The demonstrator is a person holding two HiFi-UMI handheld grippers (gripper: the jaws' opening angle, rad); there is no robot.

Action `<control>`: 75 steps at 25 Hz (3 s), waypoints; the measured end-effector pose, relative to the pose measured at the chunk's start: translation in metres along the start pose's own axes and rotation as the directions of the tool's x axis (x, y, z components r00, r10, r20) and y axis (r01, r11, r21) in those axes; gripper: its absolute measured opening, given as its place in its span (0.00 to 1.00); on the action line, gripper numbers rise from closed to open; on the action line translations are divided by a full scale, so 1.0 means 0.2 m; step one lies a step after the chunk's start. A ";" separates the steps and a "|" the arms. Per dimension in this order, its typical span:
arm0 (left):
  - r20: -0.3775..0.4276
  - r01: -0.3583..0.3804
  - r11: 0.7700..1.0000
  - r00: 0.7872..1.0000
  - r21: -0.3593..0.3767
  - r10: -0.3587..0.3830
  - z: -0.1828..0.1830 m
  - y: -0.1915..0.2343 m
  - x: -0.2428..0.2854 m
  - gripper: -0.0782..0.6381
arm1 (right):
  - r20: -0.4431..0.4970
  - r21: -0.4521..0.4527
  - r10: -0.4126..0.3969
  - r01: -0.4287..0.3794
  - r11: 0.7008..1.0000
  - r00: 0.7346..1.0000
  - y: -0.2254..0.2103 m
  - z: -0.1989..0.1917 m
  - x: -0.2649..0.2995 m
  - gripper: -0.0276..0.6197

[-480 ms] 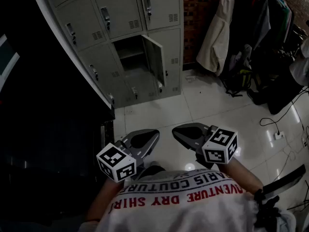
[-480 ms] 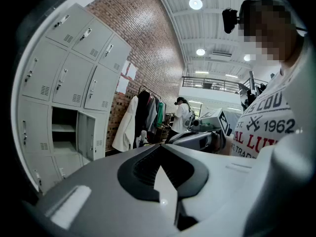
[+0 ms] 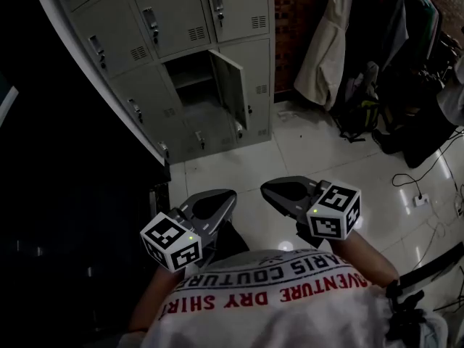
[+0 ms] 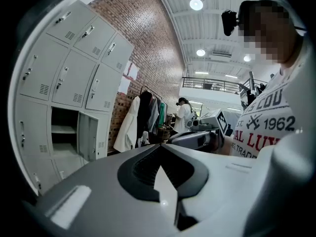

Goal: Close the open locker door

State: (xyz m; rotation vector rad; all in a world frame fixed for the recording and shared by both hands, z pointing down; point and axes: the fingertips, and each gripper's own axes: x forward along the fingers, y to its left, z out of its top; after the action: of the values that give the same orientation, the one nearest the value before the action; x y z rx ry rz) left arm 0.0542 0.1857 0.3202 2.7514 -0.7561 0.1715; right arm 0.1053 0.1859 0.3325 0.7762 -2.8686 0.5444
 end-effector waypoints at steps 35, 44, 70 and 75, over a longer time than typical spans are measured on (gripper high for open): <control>-0.111 0.050 0.984 0.991 -0.168 -0.069 0.30 2.20 0.68 0.12 | -0.129 0.016 -0.447 0.453 0.891 0.885 -2.09 0.34 1.13 0.04; -0.153 0.039 0.984 0.986 -0.175 -0.067 0.30 2.39 0.75 0.12 | -0.122 0.062 -0.544 0.553 0.831 0.830 -2.55 0.38 1.12 0.04; -0.138 -0.006 0.975 0.990 -0.223 -0.026 0.27 2.67 0.64 0.12 | -0.132 -0.066 -0.257 0.250 0.966 0.957 -2.09 0.41 1.91 0.04; -0.097 -0.060 0.968 0.995 -0.244 0.037 0.29 2.79 0.50 0.12 | -0.149 -0.068 -0.217 0.208 0.976 0.965 -2.07 0.45 2.17 0.04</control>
State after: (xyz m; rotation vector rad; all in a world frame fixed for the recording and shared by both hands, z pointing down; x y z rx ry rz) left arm -0.1452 -0.3386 0.4155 2.4741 -0.7653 0.1987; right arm -0.0601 -0.3815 0.4661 0.9722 -2.6052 0.4776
